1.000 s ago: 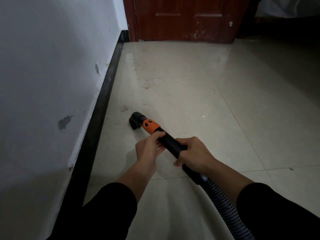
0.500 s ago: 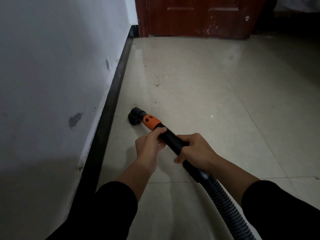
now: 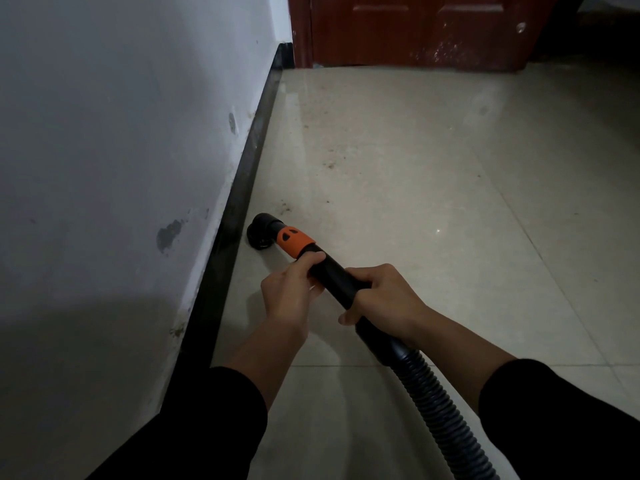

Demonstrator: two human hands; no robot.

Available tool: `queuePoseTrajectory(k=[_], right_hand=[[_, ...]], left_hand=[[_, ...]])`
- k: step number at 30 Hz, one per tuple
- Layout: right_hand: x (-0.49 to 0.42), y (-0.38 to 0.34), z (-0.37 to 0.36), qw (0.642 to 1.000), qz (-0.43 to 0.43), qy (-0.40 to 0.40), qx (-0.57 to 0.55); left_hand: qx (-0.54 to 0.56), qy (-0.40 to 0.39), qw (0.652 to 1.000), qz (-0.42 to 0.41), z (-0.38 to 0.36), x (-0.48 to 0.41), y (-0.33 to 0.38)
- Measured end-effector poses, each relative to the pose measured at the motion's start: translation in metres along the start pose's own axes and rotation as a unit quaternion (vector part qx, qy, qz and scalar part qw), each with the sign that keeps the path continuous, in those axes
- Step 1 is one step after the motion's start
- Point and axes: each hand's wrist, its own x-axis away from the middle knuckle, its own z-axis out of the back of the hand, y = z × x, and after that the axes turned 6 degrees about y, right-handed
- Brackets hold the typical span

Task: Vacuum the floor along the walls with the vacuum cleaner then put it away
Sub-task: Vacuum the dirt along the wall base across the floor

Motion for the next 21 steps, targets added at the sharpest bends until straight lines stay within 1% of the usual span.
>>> queuePoseTrajectory(k=[6, 21], right_hand=[[-0.005, -0.003, -0.014, 1.0, 0.002, -0.011, -0.015], [-0.025, -0.008, -0.034, 0.999, 0.027, 0.043, 0.006]], left_hand=[[0.003, 0.038, 0.999, 0.001, 0.01, -0.011, 0.002], [0.004, 0.013, 1.0, -0.002, 0.01, -0.042, 0.006]])
